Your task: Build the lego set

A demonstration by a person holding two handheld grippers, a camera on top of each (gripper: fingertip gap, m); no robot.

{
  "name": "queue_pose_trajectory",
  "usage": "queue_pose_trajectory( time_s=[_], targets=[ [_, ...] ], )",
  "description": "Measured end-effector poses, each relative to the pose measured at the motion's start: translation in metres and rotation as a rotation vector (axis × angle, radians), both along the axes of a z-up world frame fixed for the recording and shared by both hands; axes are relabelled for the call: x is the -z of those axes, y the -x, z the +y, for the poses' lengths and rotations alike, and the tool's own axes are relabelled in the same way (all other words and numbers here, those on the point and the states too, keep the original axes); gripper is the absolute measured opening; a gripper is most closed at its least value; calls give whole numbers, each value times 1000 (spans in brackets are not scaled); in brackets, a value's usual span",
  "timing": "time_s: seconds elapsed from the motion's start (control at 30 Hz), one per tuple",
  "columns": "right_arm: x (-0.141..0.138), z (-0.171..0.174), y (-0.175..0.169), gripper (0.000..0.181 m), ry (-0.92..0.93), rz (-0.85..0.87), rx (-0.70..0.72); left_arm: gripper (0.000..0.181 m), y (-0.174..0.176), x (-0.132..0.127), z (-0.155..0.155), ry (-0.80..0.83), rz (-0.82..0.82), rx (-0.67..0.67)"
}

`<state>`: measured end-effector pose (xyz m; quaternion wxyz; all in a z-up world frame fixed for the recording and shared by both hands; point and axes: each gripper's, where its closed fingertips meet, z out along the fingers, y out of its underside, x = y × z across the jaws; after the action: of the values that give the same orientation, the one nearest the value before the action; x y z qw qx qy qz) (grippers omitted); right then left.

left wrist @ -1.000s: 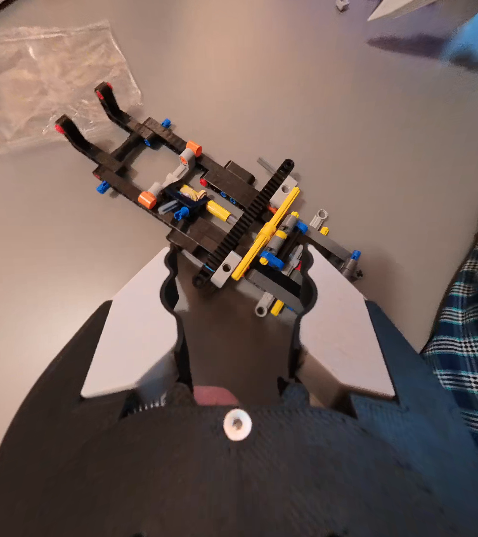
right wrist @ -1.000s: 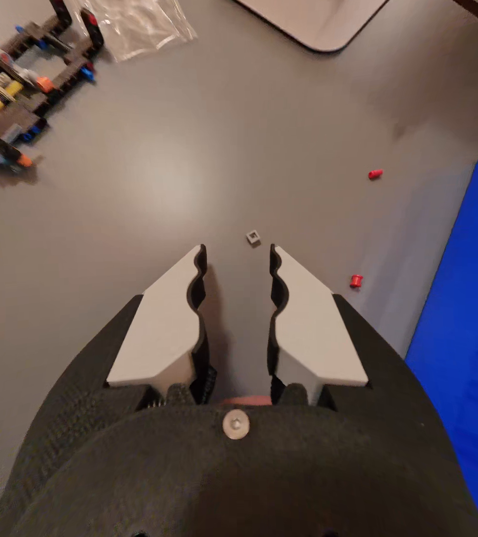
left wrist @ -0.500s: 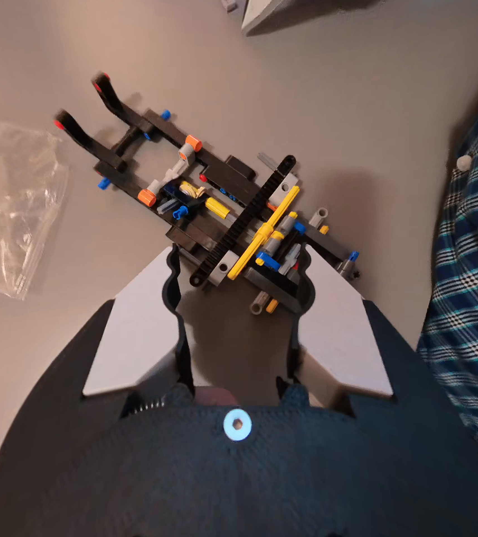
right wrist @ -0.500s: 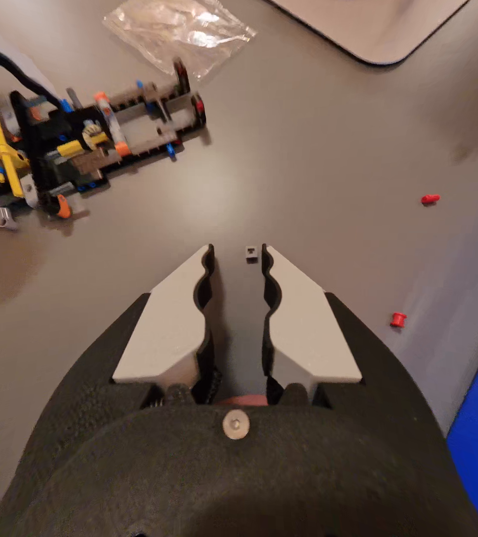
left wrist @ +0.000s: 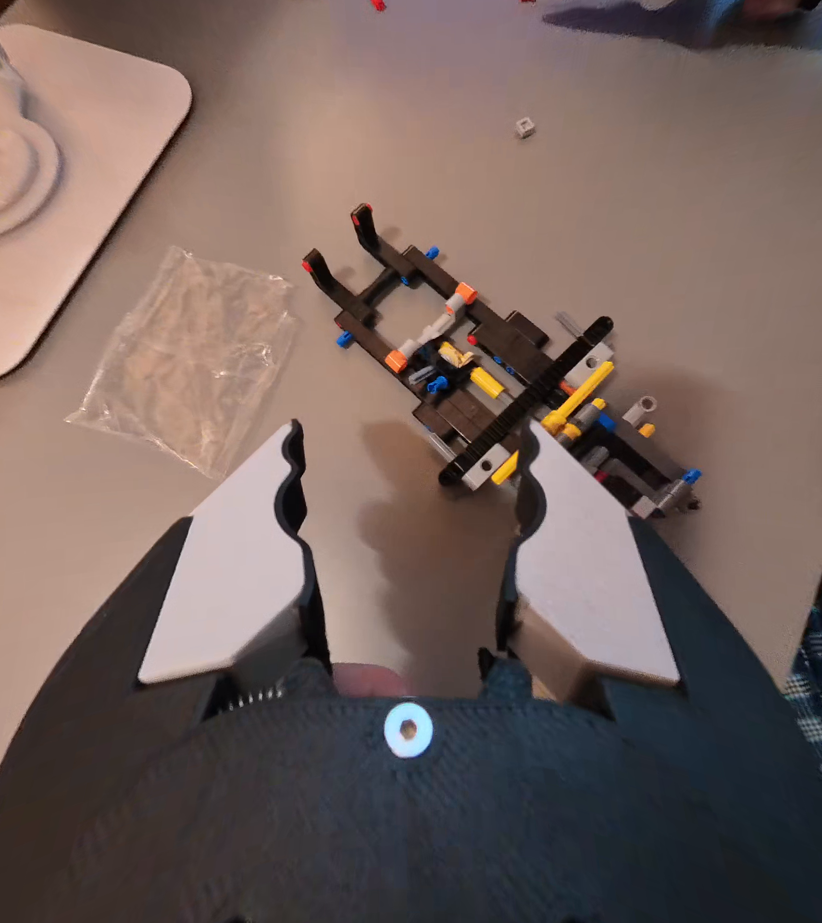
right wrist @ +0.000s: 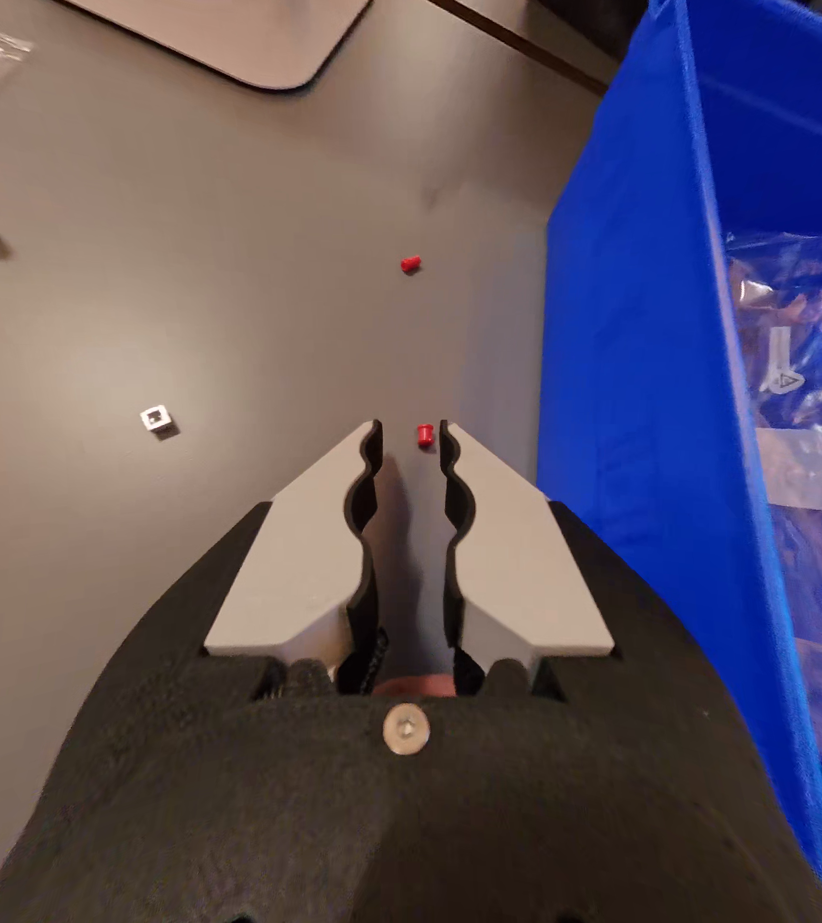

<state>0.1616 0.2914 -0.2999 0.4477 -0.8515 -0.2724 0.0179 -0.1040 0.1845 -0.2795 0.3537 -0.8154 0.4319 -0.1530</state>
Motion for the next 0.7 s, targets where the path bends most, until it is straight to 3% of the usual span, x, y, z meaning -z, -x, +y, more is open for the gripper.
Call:
queue_pose_trajectory(
  time_s=[0.2,0.4,0.53,0.7],
  targets=[
    [13,7,-7,4,60,-72,67,82,8,6,14,-16,-4,3],
    [14,3,3,3,87,-53,38,82,12,6,27,-38,-38,18],
    [3,-8,36,3,98,-6,-86,81,18,6,34,-57,-36,12],
    [-21,-45,102,3,86,24,-411,80,16,7,26,-51,-68,16]
  ],
)
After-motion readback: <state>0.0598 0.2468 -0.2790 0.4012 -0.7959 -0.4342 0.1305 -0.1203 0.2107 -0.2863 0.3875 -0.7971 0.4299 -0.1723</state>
